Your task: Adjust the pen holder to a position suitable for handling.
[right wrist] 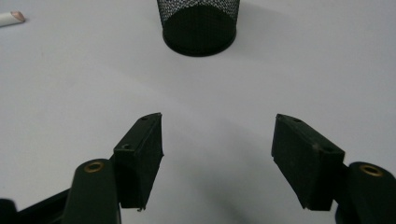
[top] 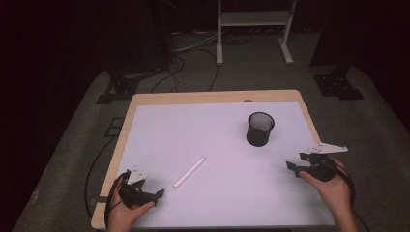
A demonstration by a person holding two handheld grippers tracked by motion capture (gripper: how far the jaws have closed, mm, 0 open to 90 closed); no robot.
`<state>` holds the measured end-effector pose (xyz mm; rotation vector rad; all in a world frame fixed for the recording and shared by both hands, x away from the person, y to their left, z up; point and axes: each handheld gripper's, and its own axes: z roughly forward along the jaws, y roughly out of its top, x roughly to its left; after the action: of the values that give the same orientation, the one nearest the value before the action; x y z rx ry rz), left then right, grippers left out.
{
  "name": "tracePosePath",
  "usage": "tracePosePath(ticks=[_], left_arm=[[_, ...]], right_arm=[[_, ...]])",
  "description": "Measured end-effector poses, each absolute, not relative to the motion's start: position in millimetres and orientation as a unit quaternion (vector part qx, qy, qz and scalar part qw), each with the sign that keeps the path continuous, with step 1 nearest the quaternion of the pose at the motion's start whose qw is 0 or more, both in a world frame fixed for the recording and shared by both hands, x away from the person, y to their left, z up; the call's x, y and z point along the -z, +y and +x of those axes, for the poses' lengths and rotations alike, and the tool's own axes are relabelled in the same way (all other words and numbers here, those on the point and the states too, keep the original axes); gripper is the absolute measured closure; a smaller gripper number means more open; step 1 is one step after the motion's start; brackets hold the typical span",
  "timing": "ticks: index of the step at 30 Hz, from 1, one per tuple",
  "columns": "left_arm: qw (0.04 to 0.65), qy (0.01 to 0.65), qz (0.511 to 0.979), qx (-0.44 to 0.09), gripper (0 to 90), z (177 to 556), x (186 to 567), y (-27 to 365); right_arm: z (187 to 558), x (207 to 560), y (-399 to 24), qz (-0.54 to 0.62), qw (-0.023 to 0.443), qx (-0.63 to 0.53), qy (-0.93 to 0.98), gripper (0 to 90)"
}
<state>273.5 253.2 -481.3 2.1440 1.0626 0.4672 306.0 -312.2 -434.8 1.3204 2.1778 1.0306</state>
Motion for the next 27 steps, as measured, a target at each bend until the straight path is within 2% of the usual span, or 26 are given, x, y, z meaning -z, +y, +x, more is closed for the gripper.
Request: tracePosePath(ticks=[27], left_arm=[[0.345,0.410,0.825,-0.180,0.0,273.4,481.3,253.2]], right_arm=[[354.2,391.7,-286.7,0.449,0.187,-0.375,0.789,42.5]])
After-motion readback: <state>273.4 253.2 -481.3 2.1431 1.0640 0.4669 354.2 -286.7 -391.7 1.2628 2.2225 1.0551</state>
